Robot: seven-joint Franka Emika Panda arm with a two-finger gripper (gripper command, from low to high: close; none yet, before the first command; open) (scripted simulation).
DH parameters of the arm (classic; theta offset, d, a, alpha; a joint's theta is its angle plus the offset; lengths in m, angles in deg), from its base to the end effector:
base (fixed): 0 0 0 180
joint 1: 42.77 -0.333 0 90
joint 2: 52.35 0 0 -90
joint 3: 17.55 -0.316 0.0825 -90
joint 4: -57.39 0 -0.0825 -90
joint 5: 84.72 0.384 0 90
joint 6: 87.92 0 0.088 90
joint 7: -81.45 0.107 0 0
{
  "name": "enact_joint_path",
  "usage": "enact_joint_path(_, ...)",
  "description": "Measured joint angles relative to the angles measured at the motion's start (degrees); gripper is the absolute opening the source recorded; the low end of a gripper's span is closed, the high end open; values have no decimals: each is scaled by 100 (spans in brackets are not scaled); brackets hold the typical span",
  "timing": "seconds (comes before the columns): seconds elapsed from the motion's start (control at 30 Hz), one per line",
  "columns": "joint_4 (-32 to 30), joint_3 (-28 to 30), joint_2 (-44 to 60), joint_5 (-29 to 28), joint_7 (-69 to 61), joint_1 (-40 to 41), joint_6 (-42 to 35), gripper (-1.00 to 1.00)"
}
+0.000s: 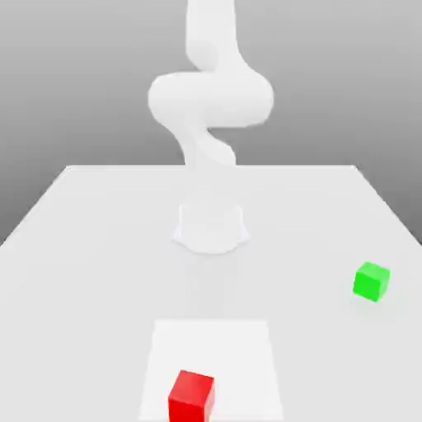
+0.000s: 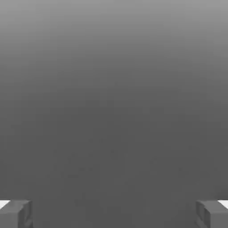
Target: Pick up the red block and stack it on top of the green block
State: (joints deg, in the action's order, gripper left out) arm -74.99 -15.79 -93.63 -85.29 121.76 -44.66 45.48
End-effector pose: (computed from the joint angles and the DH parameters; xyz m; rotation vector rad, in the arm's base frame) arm 0.3763 -0.0035 0.6799 -2.5461 0.9257 -0.9768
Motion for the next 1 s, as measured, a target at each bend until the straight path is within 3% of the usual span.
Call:
enact_joint_path(0.57, -415, 1140, 3107, 237, -4224, -996, 1112, 0)
enact_joint_path(1.0, -696, 999, 5507, 711, -7508, -771, 2001, 0)
